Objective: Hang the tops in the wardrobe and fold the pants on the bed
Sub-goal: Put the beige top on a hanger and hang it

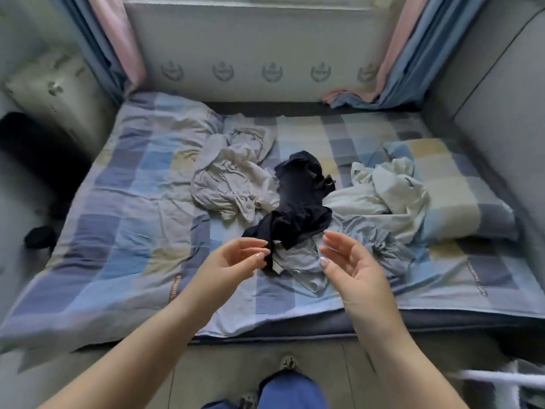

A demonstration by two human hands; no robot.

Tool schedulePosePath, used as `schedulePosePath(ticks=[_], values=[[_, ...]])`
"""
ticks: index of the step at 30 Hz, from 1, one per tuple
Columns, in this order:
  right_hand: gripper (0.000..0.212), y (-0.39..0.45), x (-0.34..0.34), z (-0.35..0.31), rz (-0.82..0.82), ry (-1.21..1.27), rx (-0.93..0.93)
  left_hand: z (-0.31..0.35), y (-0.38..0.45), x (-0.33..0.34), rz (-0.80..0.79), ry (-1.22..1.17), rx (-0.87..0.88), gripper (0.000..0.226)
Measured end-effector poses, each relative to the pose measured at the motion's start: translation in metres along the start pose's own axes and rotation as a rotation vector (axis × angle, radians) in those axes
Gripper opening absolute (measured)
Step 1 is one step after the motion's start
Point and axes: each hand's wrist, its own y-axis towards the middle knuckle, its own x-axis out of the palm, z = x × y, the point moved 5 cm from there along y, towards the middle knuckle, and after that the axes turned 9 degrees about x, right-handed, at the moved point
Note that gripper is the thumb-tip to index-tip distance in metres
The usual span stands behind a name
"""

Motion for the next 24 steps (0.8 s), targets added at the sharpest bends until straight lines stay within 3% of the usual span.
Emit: schedulePosePath(ticks=[8,15,24], values=[[0.034,0.088,0.018,-0.031,-0.195,-0.004,0.002,0.017,0.044,-0.04,0.285,-0.007,0.029,0.022],[0.034,0.118,0.046,-0.023,-0.287,-0.05,0.062,-0.001,0.055,-0.068,0.432,-0.099,-0.023,0.02],[0.037,0.225,0.102,0.012,-0.286,-0.183,0.095,-0.035,0.155,-0.146,0.405,-0.042,-0.113,0.013]])
